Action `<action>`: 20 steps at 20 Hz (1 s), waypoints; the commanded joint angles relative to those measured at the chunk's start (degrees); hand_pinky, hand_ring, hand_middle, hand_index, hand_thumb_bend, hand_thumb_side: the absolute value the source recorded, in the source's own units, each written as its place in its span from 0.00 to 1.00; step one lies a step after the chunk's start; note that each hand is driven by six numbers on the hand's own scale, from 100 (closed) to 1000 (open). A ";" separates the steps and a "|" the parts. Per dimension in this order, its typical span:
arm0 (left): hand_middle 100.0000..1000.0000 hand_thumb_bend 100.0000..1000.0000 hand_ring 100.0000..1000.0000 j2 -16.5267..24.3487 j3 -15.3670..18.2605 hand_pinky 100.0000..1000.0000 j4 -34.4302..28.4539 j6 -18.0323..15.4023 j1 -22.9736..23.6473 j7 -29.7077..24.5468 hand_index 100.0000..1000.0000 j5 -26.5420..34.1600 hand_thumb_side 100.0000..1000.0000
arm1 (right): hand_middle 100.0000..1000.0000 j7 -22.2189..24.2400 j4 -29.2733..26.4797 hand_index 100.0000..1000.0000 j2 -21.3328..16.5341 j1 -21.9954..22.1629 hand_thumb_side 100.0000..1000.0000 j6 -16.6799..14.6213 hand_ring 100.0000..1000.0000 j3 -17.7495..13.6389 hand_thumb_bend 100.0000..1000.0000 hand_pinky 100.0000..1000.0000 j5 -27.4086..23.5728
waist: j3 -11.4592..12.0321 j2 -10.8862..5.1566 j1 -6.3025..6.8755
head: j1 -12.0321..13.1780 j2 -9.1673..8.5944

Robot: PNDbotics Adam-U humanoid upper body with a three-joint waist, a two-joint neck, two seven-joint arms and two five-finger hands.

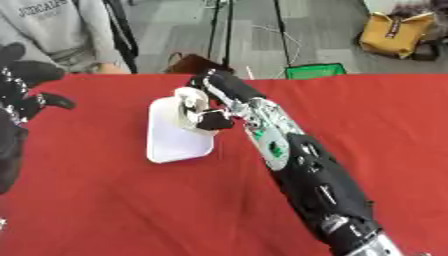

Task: Pick up objects on the table and place them in the box.

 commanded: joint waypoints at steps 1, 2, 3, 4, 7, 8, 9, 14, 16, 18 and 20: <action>0.68 0.47 0.78 0.10 -0.04 0.58 -1.22 -0.12 -0.88 -0.26 0.90 0.36 0.55 | 0.50 -3.35 -0.60 0.68 0.65 -0.88 0.22 1.04 0.47 -0.35 0.00 0.33 -0.17 | 0.21 -1.10 0.08 | -0.25 -0.40; 0.68 0.47 0.78 0.10 -0.05 0.58 -1.22 -0.14 -0.90 -0.29 0.90 0.39 0.55 | 0.51 -3.67 -0.38 0.68 0.85 -0.77 0.23 1.22 0.48 -0.21 0.00 0.33 -0.07 | 0.30 -1.12 0.05 | -0.37 -0.44; 0.68 0.47 0.78 0.10 -0.06 0.58 -1.22 -0.17 -0.93 -0.31 0.90 0.42 0.55 | 0.51 -3.71 -0.03 0.68 1.11 -0.63 0.23 1.33 0.48 -0.08 0.00 0.33 0.10 | 0.42 -1.15 0.01 | -0.47 -0.49; 0.68 0.47 0.79 0.09 -0.09 0.58 -1.22 -0.18 -0.95 -0.33 0.90 0.45 0.55 | 0.51 -3.65 0.31 0.69 1.31 -0.54 0.23 1.36 0.48 -0.01 0.00 0.33 0.30 | 0.55 -1.15 -0.03 | -0.58 -0.55; 0.68 0.47 0.79 -0.15 -0.39 0.58 -1.22 -0.18 -1.23 -0.54 0.90 0.65 0.55 | 0.51 -3.34 1.81 0.69 1.72 -0.40 0.23 1.47 0.48 -0.16 0.00 0.34 1.14 | 1.34 -1.08 -0.10 | -1.43 -0.72; 0.68 0.47 0.79 -0.38 -0.62 0.58 -1.22 -0.16 -1.41 -0.72 0.90 0.79 0.54 | 0.51 -3.28 2.59 0.69 1.79 -0.45 0.23 1.54 0.48 -0.32 0.00 0.34 1.68 | 1.93 -1.05 -0.09 | -1.94 -0.75; 0.68 0.47 0.79 -0.63 -0.89 0.58 -1.22 -0.14 -1.59 -0.96 0.90 0.97 0.54 | 0.51 -3.35 3.41 0.69 1.83 -0.53 0.23 1.56 0.48 -0.51 0.00 0.34 2.36 | 2.53 -1.02 -0.08 | -2.41 -0.77; 0.68 0.46 0.79 -1.22 -1.93 0.58 -1.22 -0.20 -2.32 -2.06 0.90 1.89 0.55 | 0.51 -4.51 7.05 0.69 1.55 -0.84 0.23 1.38 0.48 -1.79 0.00 0.35 5.40 | 4.94 -0.60 0.06 | -4.63 -1.51; 0.68 0.46 0.79 -1.31 -2.07 0.58 -1.22 -0.22 -2.36 -2.31 0.90 2.05 0.56 | 0.51 -5.42 7.96 0.69 1.35 -0.87 0.23 1.16 0.48 -2.29 0.00 0.34 6.32 | 5.15 -0.32 0.04 | -5.16 -1.79; 0.68 0.46 0.79 -1.34 -2.10 0.58 -1.22 -0.21 -2.38 -2.38 0.90 2.08 0.56 | 0.52 -6.89 8.19 0.69 1.14 -0.89 0.25 0.99 0.48 -2.73 0.00 0.34 6.86 | 4.96 -0.02 -0.06 | -5.35 -1.95; 0.68 0.46 0.79 -1.36 -2.13 0.58 -1.22 -0.20 -2.44 -2.41 0.90 2.06 0.56 | 0.58 -8.56 8.12 0.74 0.99 -0.92 0.27 0.87 0.52 -2.93 0.04 0.37 7.28 | 4.77 0.14 -0.15 | -5.41 -2.01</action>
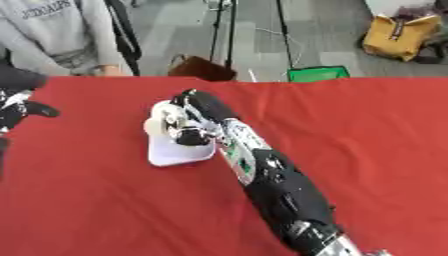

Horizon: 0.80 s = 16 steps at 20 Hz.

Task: Pick up objects on the table and place them in the box.

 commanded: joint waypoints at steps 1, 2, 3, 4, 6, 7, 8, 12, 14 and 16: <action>0.68 0.46 0.79 0.15 -0.06 0.58 -1.21 -0.11 -1.03 -0.29 0.90 0.24 0.56 | 0.58 -2.86 -0.73 0.74 -0.92 -1.44 0.27 -0.28 0.52 -0.62 0.04 0.37 1.32 | -0.08 -0.90 -0.01 | -0.20 -0.72; 0.68 0.46 0.79 0.16 -0.08 0.58 -1.21 -0.13 -1.05 -0.31 0.90 0.23 0.56 | 0.66 -3.66 -0.88 0.81 -1.00 -1.42 0.35 -0.39 0.56 -0.55 0.18 0.41 1.79 | -0.13 -0.87 -0.04 | -0.18 -0.75; 0.68 0.46 0.79 0.19 -0.10 0.58 -1.21 -0.13 -1.03 -0.33 0.90 0.21 0.56 | 0.77 -3.88 -1.10 0.90 -1.17 -1.45 0.43 -0.95 0.63 -0.11 0.46 0.49 2.67 | -0.18 -0.91 -0.08 | -0.10 -0.78; 0.68 0.46 0.79 0.22 -0.10 0.58 -1.21 -0.12 -1.01 -0.33 0.90 0.19 0.56 | 0.80 -3.82 -1.30 0.92 -1.28 -1.42 0.45 -1.52 0.66 0.10 0.55 0.51 3.58 | -0.22 -0.95 -0.10 | -0.03 -0.81; 0.68 0.46 0.79 0.25 -0.10 0.58 -1.21 -0.13 -1.01 -0.32 0.90 0.15 0.56 | 0.87 -3.24 -1.50 0.97 -1.37 -1.37 0.51 -2.36 0.72 0.17 0.63 0.59 5.08 | -0.27 -1.01 -0.14 | 0.09 -0.89; 0.68 0.46 0.79 0.26 -0.10 0.58 -1.21 -0.13 -1.00 -0.32 0.90 0.13 0.56 | 0.91 -2.89 -1.61 0.99 -1.38 -1.34 0.55 -2.82 0.75 0.19 0.66 0.64 5.53 | -0.34 -1.08 -0.16 | 0.16 -0.96; 0.68 0.46 0.79 0.28 -0.11 0.58 -1.21 -0.13 -0.98 -0.32 0.90 0.12 0.56 | 0.92 -2.59 -1.73 1.00 -1.39 -1.30 0.56 -3.24 0.76 0.15 0.66 0.65 5.79 | -0.40 -1.13 -0.16 | 0.21 -1.02; 0.68 0.46 0.79 0.31 -0.11 0.59 -1.21 -0.08 -0.95 -0.31 0.90 0.09 0.55 | 0.93 -2.15 -2.03 1.00 -1.51 -1.08 0.58 -3.84 0.77 -0.21 0.66 0.66 5.62 | -0.75 -1.30 -0.21 | 0.40 -1.12; 0.68 0.46 0.79 0.35 -0.13 0.59 -1.21 -0.06 -0.94 -0.32 0.90 0.06 0.55 | 0.93 -2.22 -2.41 1.00 -1.80 -1.07 0.58 -3.61 0.77 -0.53 0.64 0.65 4.91 | -1.00 -1.41 -0.20 | 0.51 -1.13; 0.68 0.46 0.79 0.43 -0.11 0.59 -1.21 -0.07 -0.88 -0.30 0.90 0.04 0.55 | 0.92 -2.20 -3.28 0.99 -2.48 -1.15 0.58 -3.30 0.76 -0.69 0.63 0.64 3.63 | -1.33 -1.60 -0.20 | 0.67 -1.00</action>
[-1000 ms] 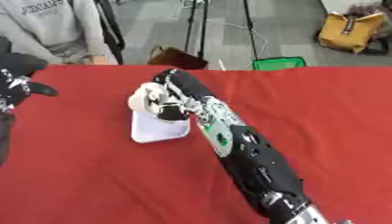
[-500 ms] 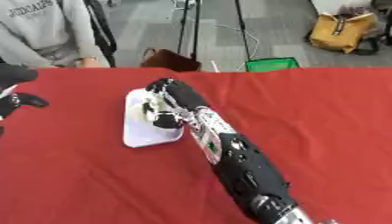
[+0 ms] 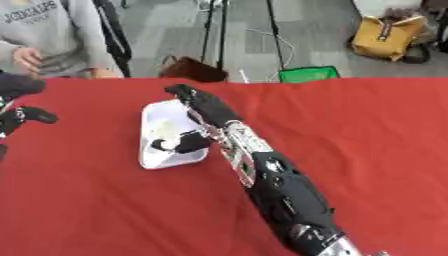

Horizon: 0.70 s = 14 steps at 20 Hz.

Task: Pick up objects on the table and place them in the box.

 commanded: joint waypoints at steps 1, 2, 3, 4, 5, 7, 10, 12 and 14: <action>0.68 0.46 0.79 0.52 0.00 0.59 -1.21 -0.01 -0.75 -0.09 0.90 0.00 0.55 | 0.89 -0.04 -3.12 0.98 -2.10 -1.33 0.56 0.13 0.74 -0.60 0.61 0.60 -2.40 | -0.59 -1.77 0.05 | 0.66 -0.46; 0.68 0.46 0.79 0.59 0.07 0.59 -1.21 0.00 -0.69 -0.02 0.90 -0.04 0.55 | 0.89 0.12 -4.07 0.98 -2.80 -1.39 0.56 -0.03 0.74 -0.56 0.61 0.60 -3.75 | -1.00 -1.90 0.06 | 0.94 -0.39; 0.68 0.46 0.79 0.67 0.12 0.59 -1.21 0.03 -0.61 0.03 0.90 -0.09 0.55 | 0.87 0.32 -5.17 0.97 -3.53 -1.42 0.54 -0.38 0.73 -0.51 0.60 0.59 -5.36 | -1.55 -2.07 0.07 | 1.30 -0.33; 0.68 0.46 0.79 0.75 0.16 0.59 -1.21 0.05 -0.53 0.09 0.90 -0.15 0.55 | 0.86 0.72 -6.21 0.96 -4.22 -1.37 0.51 -0.70 0.72 -0.42 0.56 0.56 -7.02 | -1.98 -2.19 0.07 | 1.59 -0.28; 0.68 0.47 0.79 0.95 0.39 0.59 -1.21 0.09 -0.26 0.26 0.90 -0.32 0.54 | 0.84 0.66 -8.50 0.95 -5.43 -1.10 0.50 -1.98 0.70 -0.64 0.51 0.51 -10.18 | -3.37 -2.50 0.08 | 2.55 -0.17; 0.68 0.46 0.79 1.22 0.71 0.59 -1.20 0.09 0.19 0.66 0.90 -0.52 0.55 | 0.82 0.63 -12.97 0.94 -7.81 -0.09 0.51 -3.35 0.67 -1.19 0.47 0.48 -17.61 | -5.35 -2.84 0.12 | 3.99 -0.05; 0.68 0.46 0.79 2.04 1.38 0.59 -1.21 0.48 1.13 1.40 0.90 -1.36 0.55 | 0.82 -1.33 -21.12 0.93 -11.70 2.18 0.54 -2.22 0.68 -2.13 0.45 0.48 -27.06 | -8.59 -3.25 0.20 | 6.35 0.16; 0.68 0.46 0.79 2.44 1.82 0.59 -1.17 0.69 1.51 2.00 0.90 -1.95 0.55 | 0.82 -2.01 -25.66 0.92 -14.26 3.80 0.55 -0.49 0.68 -2.59 0.45 0.49 -30.64 | -10.36 -3.55 0.14 | 7.23 0.27; 0.68 0.46 0.79 2.93 2.42 0.59 -0.89 0.91 1.92 2.79 0.90 -2.62 0.56 | 0.81 -2.11 -29.81 0.91 -17.04 5.85 0.56 1.47 0.68 -3.27 0.45 0.49 -33.47 | -12.10 -3.85 0.10 | 7.77 0.41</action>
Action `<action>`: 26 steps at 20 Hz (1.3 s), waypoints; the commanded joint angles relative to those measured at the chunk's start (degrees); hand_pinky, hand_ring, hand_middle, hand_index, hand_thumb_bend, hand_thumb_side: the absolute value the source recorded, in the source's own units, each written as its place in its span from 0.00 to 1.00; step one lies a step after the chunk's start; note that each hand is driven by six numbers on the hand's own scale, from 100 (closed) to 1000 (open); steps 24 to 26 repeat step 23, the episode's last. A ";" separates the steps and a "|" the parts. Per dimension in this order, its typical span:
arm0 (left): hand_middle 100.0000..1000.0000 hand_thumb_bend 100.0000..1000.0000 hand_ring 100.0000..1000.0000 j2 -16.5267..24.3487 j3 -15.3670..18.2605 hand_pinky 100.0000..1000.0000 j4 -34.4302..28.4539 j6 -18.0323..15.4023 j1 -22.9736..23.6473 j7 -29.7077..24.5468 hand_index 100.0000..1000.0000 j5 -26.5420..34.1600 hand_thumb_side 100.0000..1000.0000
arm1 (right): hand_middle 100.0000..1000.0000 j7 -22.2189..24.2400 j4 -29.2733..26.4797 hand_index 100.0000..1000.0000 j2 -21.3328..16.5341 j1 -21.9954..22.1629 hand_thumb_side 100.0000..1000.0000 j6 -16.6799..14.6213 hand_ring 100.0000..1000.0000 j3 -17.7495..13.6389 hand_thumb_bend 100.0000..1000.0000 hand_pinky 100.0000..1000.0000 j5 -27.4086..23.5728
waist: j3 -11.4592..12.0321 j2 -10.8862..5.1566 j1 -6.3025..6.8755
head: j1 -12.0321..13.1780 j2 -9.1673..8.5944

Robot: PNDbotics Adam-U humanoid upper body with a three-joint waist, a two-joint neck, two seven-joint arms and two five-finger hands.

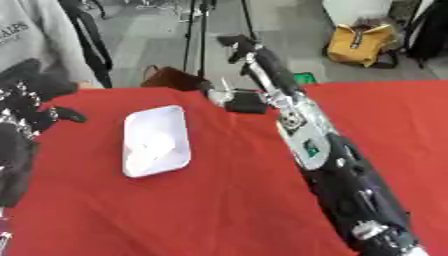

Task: Pick up objects on the table and place them in the box.

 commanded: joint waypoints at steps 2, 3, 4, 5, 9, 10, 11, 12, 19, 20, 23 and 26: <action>0.68 0.46 0.79 2.01 1.85 0.59 -0.33 0.23 0.41 1.97 0.90 -1.69 0.56 | 0.80 -0.09 -9.59 0.90 -7.08 2.88 0.57 3.46 0.68 -2.16 0.43 0.49 -6.73 | -2.11 -1.89 -0.04 | 1.44 0.36; 0.68 0.46 0.79 2.21 2.34 0.59 -0.04 0.23 0.65 2.53 0.90 -2.09 0.56 | 0.80 0.15 -11.13 0.89 -8.46 4.30 0.57 4.16 0.67 -2.78 0.43 0.49 -8.06 | -2.94 -2.02 0.02 | 1.79 0.41; 0.68 0.46 0.79 2.39 2.84 0.59 0.22 0.21 0.83 3.14 0.90 -2.50 0.56 | 0.80 0.38 -12.63 0.89 -9.76 5.75 0.57 4.71 0.67 -3.44 0.43 0.49 -9.47 | -3.62 -2.13 0.09 | 2.09 0.46; 0.69 0.46 0.79 2.54 3.23 0.59 0.43 0.17 0.98 3.65 0.90 -2.86 0.56 | 0.80 0.68 -13.75 0.90 -10.76 7.03 0.57 5.27 0.67 -4.01 0.42 0.47 -10.91 | -4.21 -2.23 0.17 | 2.35 0.48; 0.69 0.46 0.80 3.02 4.76 0.59 1.20 0.08 1.42 5.61 0.90 -4.45 0.55 | 0.79 1.79 -15.99 0.89 -13.63 11.71 0.57 7.42 0.64 -6.70 0.42 0.43 -19.61 | -6.08 -2.66 0.42 | 2.86 0.59; 0.69 0.46 0.80 3.07 5.12 0.59 1.40 0.10 1.45 6.06 0.90 -4.67 0.55 | 0.79 1.88 -16.31 0.89 -14.20 12.74 0.57 7.83 0.64 -7.42 0.42 0.43 -21.63 | -6.31 -2.73 0.45 | 2.95 0.58; 0.69 0.47 0.79 3.15 5.68 0.59 1.58 0.12 1.58 6.63 0.90 -4.91 0.54 | 0.78 1.81 -16.47 0.89 -14.72 13.86 0.57 8.28 0.63 -8.24 0.40 0.41 -23.45 | -6.70 -2.86 0.53 | 3.21 0.64; 0.69 0.47 0.79 3.32 6.59 0.59 1.79 0.19 1.78 7.54 0.90 -5.28 0.54 | 0.78 1.41 -16.82 0.89 -15.44 15.44 0.57 8.67 0.63 -9.45 0.40 0.41 -25.75 | -7.20 -3.06 0.62 | 3.51 0.77; 0.68 0.46 0.80 4.44 8.76 0.59 3.36 0.34 2.46 10.71 0.90 -6.52 0.55 | 0.77 0.10 -21.80 0.87 -17.65 21.77 0.60 9.23 0.62 -13.34 0.32 0.40 -32.05 | -8.54 -4.03 0.83 | 3.82 0.87; 0.68 0.46 0.80 5.03 9.21 0.59 3.81 0.43 2.69 11.20 0.90 -6.65 0.55 | 0.77 -0.64 -22.50 0.87 -17.76 22.91 0.60 9.20 0.62 -14.15 0.32 0.40 -32.51 | -8.72 -4.24 0.78 | 3.59 0.97; 0.69 0.47 0.79 6.40 12.02 0.59 5.10 0.74 3.57 14.31 0.90 -7.43 0.53 | 0.76 -3.11 -24.82 0.86 -17.79 26.91 0.62 9.29 0.61 -16.50 0.27 0.39 -34.95 | -8.93 -5.17 0.24 | 2.30 1.42; 0.69 0.47 0.79 6.40 12.02 0.59 5.10 0.74 3.57 14.31 0.90 -7.43 0.53 | 0.76 -3.11 -24.82 0.86 -17.79 26.91 0.62 9.29 0.61 -16.50 0.27 0.39 -34.95 | -8.93 -5.17 0.24 | 2.30 1.42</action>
